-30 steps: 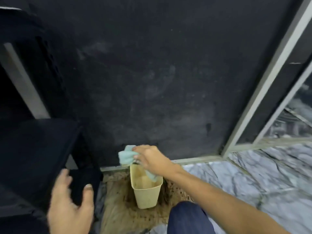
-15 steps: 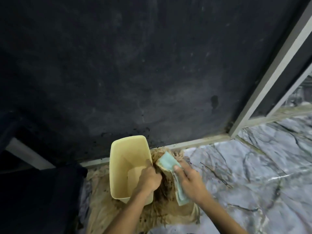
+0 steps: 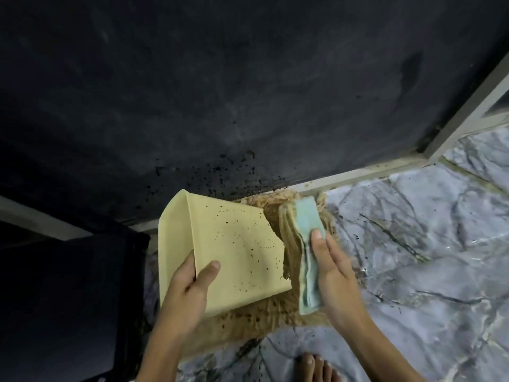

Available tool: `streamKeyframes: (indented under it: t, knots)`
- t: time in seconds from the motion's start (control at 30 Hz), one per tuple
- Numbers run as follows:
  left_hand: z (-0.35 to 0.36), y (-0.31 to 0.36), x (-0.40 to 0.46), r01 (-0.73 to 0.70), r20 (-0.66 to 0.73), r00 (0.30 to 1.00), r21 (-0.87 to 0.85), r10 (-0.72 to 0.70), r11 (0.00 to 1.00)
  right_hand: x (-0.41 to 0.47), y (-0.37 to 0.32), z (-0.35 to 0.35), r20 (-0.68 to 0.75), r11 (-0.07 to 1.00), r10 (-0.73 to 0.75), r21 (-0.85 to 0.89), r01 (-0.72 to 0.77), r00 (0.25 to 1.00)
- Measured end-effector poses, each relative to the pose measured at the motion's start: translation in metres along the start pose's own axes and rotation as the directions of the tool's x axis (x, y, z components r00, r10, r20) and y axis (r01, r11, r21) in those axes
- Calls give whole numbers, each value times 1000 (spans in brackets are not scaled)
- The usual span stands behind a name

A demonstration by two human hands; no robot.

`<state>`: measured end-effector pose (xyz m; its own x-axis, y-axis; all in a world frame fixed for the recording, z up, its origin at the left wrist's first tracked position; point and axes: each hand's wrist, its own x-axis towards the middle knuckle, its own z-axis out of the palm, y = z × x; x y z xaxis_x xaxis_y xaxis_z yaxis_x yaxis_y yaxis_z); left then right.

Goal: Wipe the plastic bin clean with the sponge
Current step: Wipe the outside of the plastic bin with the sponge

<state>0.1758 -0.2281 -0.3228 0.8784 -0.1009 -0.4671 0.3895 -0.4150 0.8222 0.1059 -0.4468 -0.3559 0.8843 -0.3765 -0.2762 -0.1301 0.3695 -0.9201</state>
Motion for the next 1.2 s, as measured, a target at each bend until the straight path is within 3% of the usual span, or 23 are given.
streamKeyframes:
  t: [0.1,0.2,0.3,0.37,0.47,0.6,0.7,0.8,0.87,1.0,1.13,1.2]
  knots:
    - [-8,-10,2,54,40,998,-36,-53,998,-1,10,27,136,996,-59,-62,68,989]
    - [-8,-18,4,100,109,990,-69,-92,993,-1,38,67,358,940,-37,-305,154,933]
    - [-11,-22,7,95,138,987,-126,-78,987,10,69,91,415,678,-180,-604,418,892]
    - [-17,-30,11,98,130,989,-187,-75,977,25,82,84,443,577,-199,-668,470,874]
    - [-20,-41,13,110,99,991,-240,-89,964,48,101,50,332,559,-155,-747,360,930]
    - [-21,-49,16,123,112,989,-251,-97,960,55,106,29,168,555,12,-821,133,986]
    - [-26,-55,20,90,154,987,-232,-55,969,40,86,83,337,553,-3,-784,282,942]
    - [-24,-55,18,20,230,973,-203,28,979,45,61,149,497,635,-76,-645,426,864]
    - [-23,-54,18,40,225,974,-202,7,979,63,56,159,427,651,-105,-654,386,898]
    - [-28,-64,14,130,88,989,-196,-114,972,101,87,93,256,500,-29,-833,235,966]
    - [-23,-56,15,148,127,983,-149,-130,978,132,92,36,13,583,152,-809,-79,988]
    - [-17,-52,16,136,141,984,-160,-113,978,125,84,59,86,509,118,-861,14,989]
